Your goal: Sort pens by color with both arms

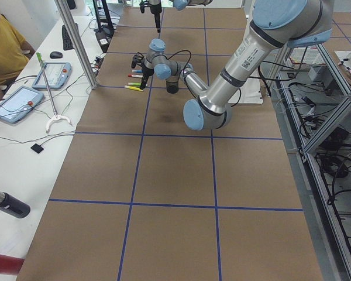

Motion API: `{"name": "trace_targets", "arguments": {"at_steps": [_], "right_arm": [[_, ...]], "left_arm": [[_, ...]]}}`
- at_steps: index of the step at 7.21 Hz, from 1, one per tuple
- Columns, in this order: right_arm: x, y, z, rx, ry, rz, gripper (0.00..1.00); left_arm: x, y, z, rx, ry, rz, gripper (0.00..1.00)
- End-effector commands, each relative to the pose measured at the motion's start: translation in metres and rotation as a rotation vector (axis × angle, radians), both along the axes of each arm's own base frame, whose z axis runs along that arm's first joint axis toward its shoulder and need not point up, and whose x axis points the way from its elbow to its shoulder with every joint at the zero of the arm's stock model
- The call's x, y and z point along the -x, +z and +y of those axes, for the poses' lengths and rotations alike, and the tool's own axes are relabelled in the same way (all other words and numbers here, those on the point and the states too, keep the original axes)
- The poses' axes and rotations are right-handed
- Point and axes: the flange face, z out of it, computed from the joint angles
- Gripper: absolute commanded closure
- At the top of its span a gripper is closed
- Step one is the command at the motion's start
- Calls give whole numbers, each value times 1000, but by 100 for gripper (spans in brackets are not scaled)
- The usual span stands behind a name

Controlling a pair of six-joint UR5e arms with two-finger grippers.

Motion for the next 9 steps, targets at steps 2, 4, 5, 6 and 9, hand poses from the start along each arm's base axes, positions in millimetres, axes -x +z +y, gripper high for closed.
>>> {"name": "trace_targets", "arguments": {"at_steps": [2,4,5,6,9], "right_arm": [[-74,98,-12,-88,-15,3,0],[-137,200,-23,-168,-33,8,0],[-175,237,-25,-172,-71,-12,0],[-223,275,-24,-187,-110,-46,0],[-335,354,21,-151,-53,-43,0]], "left_arm": [[170,18,14,-17,183,-139,0],[293,86,-15,-51,300,-221,0],[352,127,-25,-68,340,-237,0],[399,172,-32,-45,377,-211,0],[487,286,-45,29,421,-198,0]]}}
